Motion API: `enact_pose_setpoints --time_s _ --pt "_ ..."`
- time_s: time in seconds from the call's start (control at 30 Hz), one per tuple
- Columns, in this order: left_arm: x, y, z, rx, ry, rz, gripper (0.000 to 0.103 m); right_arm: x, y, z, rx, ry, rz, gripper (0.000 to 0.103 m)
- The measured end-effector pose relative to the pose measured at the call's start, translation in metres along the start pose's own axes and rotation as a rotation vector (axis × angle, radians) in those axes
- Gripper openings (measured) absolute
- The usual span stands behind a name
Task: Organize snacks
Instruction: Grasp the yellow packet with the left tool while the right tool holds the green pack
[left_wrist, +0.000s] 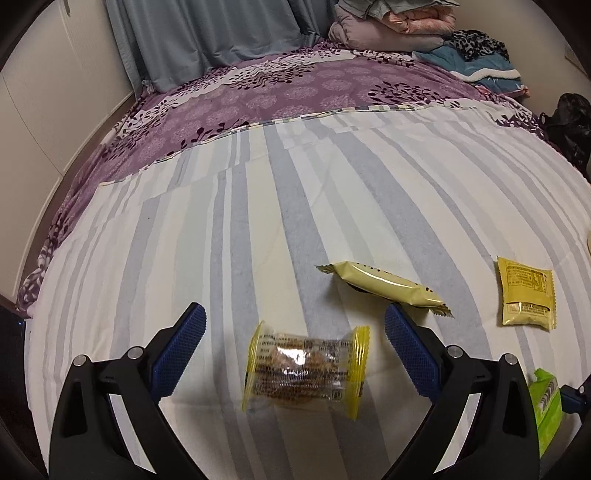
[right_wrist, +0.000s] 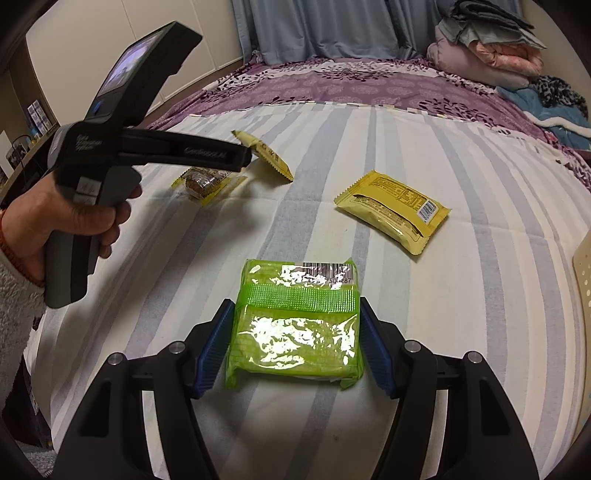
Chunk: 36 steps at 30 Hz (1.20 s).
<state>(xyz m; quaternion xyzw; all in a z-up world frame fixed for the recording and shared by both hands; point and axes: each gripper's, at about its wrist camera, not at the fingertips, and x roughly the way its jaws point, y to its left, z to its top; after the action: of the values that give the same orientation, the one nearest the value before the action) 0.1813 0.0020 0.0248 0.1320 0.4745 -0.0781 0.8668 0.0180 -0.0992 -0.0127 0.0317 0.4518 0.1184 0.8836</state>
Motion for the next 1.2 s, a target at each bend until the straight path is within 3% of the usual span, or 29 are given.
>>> enact_pose_setpoints --time_s 0.43,0.73,0.83,1.03,1.2 --pt "0.01 -0.025 0.024 0.059 0.011 -0.014 0.098 -0.002 -0.008 -0.001 0.024 -0.008 0.041 0.065" --pt "0.028 -0.042 0.037 0.072 0.05 -0.082 0.098 -0.004 -0.01 -0.002 0.033 -0.012 0.056 0.065" --pt "0.035 -0.044 0.042 0.072 0.069 -0.144 0.098 -0.004 -0.011 -0.002 0.032 -0.011 0.059 0.065" --pt "0.04 -0.046 0.048 0.093 0.074 -0.357 0.098 -0.004 -0.011 -0.003 0.03 -0.007 0.06 0.066" --pt "0.048 -0.052 0.047 0.193 0.087 -0.357 0.098 -0.003 -0.011 -0.003 0.021 -0.002 0.055 0.067"
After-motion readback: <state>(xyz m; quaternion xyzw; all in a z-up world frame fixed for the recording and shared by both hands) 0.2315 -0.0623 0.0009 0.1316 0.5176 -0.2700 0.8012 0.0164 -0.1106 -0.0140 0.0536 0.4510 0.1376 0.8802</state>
